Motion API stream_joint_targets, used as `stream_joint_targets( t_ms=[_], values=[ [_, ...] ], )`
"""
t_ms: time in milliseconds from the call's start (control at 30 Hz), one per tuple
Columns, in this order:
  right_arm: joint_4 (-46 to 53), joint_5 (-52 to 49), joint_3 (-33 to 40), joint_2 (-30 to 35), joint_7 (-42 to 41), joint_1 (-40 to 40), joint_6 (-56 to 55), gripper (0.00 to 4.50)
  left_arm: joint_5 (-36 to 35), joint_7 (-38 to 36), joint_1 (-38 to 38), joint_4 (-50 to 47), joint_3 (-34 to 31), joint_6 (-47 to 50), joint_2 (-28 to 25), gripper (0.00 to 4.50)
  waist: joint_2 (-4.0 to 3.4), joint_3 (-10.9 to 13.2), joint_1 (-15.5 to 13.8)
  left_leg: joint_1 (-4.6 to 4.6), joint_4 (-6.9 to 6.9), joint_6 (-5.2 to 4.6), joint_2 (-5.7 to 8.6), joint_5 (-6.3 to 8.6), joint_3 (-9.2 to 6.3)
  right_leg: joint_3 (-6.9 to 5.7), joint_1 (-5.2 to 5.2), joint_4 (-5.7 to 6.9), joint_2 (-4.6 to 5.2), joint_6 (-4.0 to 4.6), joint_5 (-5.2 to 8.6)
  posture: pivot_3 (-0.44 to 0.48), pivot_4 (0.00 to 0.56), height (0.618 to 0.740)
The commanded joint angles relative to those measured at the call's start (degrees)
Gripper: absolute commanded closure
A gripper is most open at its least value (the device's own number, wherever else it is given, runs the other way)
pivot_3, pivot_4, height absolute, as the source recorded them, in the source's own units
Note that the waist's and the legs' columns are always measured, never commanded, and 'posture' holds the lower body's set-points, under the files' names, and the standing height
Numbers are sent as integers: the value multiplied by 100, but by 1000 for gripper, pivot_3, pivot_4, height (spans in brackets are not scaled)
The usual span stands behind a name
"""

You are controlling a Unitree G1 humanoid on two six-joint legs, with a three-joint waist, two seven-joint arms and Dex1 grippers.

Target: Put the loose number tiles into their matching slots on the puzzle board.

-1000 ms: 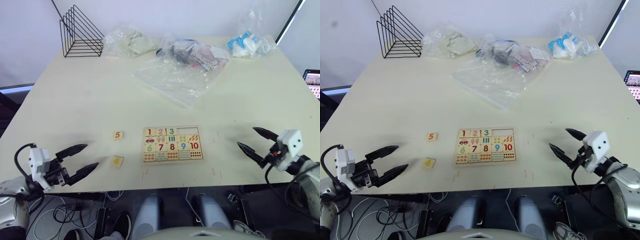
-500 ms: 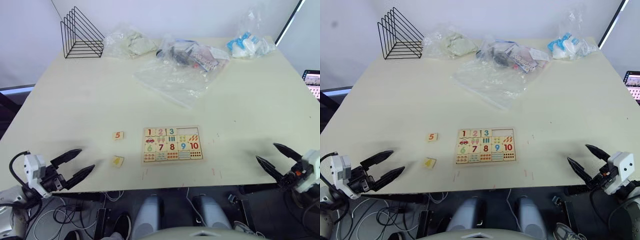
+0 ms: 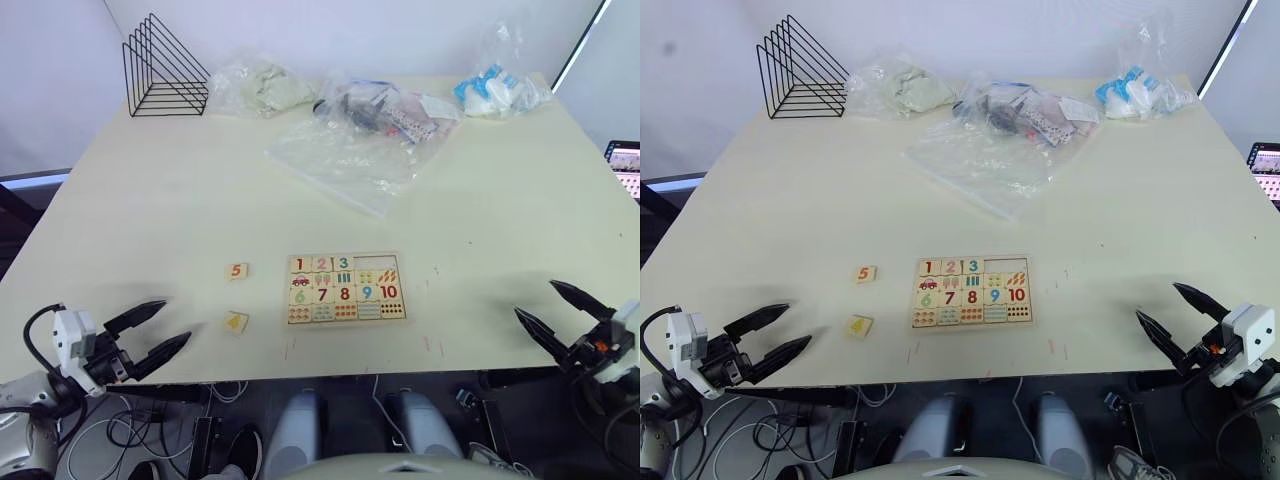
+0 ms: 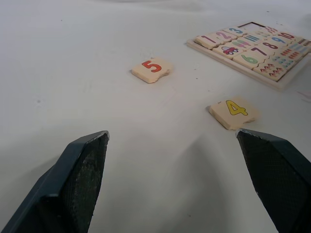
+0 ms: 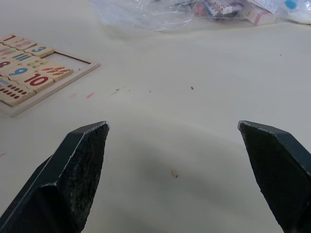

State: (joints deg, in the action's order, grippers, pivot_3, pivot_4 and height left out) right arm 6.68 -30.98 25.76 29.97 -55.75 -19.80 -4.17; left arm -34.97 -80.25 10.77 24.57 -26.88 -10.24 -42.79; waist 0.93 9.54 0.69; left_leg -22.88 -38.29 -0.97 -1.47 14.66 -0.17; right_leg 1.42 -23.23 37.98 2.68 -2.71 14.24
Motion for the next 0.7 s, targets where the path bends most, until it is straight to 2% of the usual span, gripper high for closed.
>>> stream_joint_targets(
  t_ms=[33, 700],
  values=[
    [176, -144, 96, 13, -37, -30, -79, 29, -1, -117, -49, 73, -184, -97, -90, 0, 0, 0, 0, 0, 0, 0, 0, 0, 0, 0, 0, 0, 0, 0, 0, 0, 150, 740],
    [122, -135, 23, 41, -203, 51, -175, 29, 42, -433, -138, 332, -314, -296, -119, 0, 1, -1, 0, 1, 0, 0, -2, 0, -2, 1, 0, 0, 0, 0, 0, 0, 150, 740]
  ],
)
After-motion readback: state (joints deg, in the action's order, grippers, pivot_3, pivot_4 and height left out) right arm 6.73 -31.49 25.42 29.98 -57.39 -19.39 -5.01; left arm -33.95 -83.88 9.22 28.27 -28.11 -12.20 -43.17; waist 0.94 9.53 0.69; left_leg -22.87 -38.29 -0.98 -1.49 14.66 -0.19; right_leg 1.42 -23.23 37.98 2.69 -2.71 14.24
